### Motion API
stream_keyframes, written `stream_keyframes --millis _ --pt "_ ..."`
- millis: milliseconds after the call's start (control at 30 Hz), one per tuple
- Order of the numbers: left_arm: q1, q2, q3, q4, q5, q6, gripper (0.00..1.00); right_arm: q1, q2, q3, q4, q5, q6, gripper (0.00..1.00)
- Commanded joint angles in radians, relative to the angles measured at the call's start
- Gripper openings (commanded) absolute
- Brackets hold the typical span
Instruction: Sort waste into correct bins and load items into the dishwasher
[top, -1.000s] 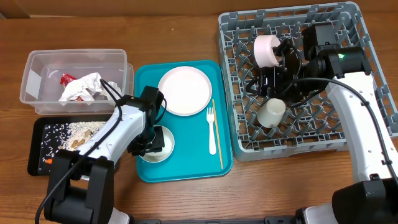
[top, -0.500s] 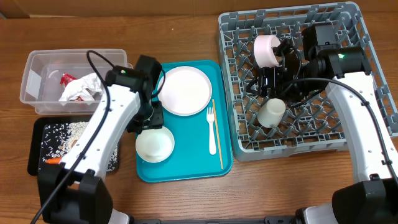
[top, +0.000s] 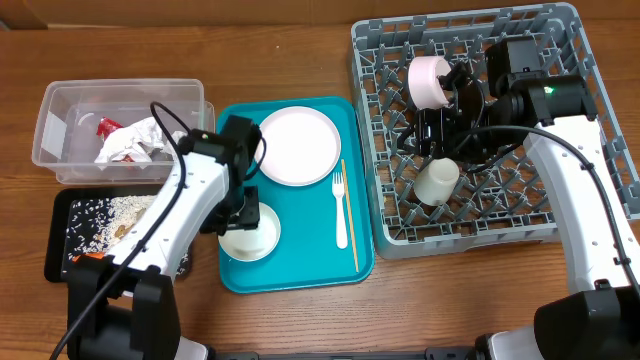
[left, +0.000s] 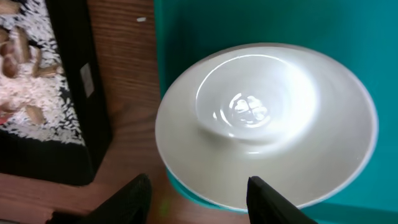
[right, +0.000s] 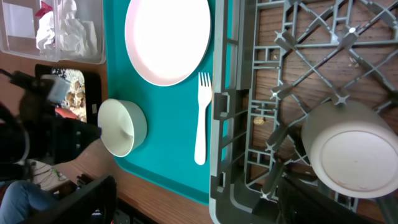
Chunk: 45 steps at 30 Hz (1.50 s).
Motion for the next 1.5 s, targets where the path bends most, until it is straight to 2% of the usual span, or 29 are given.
stream_keyframes --millis 0,100,333,600,733,900,1033,1233,1367,1467 --pt "0.012 -0.005 -0.044 0.023 -0.02 0.004 0.51 -0.003 -0.017 0.005 0.003 0.007 -0.008 0.85" --pt "0.038 -0.005 -0.057 0.03 -0.02 0.005 0.52 -0.003 -0.018 0.005 0.003 0.007 -0.008 0.85" --pt "0.069 -0.005 -0.096 0.077 -0.006 0.005 0.62 -0.003 -0.018 0.005 0.002 0.007 -0.008 0.85" --pt "0.069 -0.004 -0.165 0.17 0.042 0.005 0.6 -0.003 -0.017 0.005 -0.005 0.008 -0.009 0.85" --pt "0.069 -0.004 -0.191 0.198 0.042 0.005 0.52 -0.003 -0.017 0.005 -0.008 0.008 -0.012 0.85" --pt "0.068 -0.004 -0.192 0.2 0.043 0.005 0.2 -0.003 -0.017 0.004 -0.005 0.008 -0.012 0.85" --pt "0.068 -0.004 -0.187 0.197 0.043 0.017 0.05 -0.003 -0.018 0.005 -0.004 0.007 -0.012 0.86" --pt "0.067 -0.019 -0.098 0.143 0.049 0.016 0.04 -0.003 -0.018 0.005 -0.003 0.007 -0.012 0.93" --pt "0.066 -0.069 0.055 0.074 0.089 0.031 0.04 -0.003 -0.018 0.005 -0.004 0.006 -0.012 0.98" --pt "0.066 -0.116 0.2 0.039 0.183 0.041 0.04 -0.003 -0.018 0.005 -0.004 -0.032 -0.013 1.0"
